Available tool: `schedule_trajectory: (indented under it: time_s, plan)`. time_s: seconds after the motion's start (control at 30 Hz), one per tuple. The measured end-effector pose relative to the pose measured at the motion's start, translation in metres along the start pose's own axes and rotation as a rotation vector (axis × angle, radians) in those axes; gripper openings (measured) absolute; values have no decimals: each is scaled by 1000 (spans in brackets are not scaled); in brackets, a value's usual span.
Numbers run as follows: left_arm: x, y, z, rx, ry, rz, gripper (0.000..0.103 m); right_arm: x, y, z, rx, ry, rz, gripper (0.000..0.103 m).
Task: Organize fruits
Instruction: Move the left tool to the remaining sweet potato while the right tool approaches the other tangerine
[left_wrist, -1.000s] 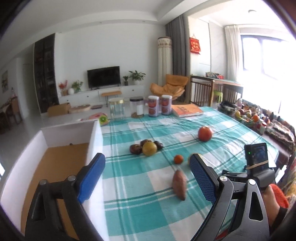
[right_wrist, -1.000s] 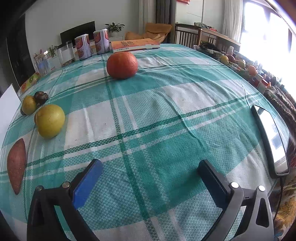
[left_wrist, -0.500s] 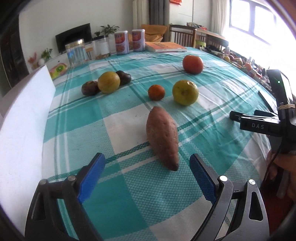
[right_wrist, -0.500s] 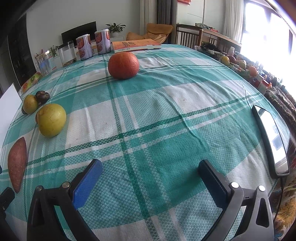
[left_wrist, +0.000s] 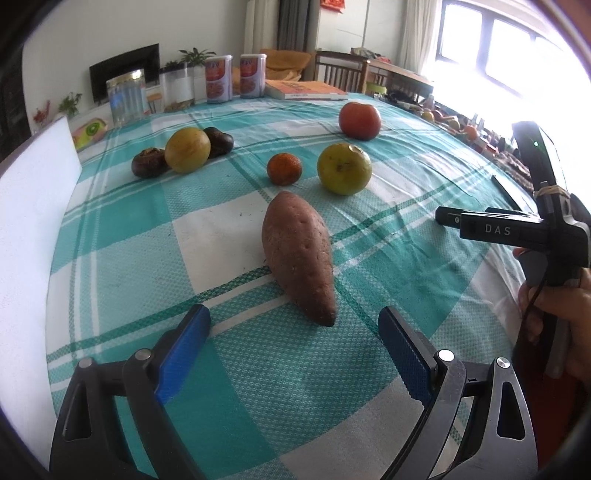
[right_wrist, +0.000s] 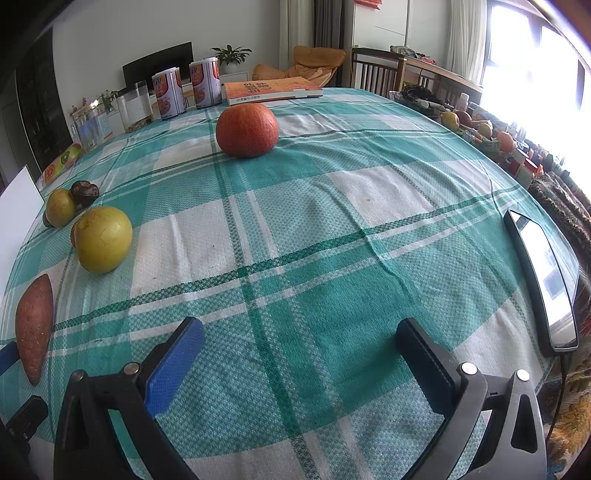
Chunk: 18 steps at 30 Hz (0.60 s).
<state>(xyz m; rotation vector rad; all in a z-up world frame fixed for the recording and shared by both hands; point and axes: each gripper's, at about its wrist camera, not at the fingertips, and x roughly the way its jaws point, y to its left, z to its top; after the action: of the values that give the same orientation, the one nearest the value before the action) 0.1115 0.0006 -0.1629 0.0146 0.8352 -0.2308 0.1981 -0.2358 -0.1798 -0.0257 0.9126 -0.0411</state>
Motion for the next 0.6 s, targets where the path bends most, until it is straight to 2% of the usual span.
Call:
schedule_trajectory:
  time_s: [0.6]
  plan:
    - [2, 2, 0, -7, 2, -8, 94, 0, 0, 0, 0, 0, 0, 103]
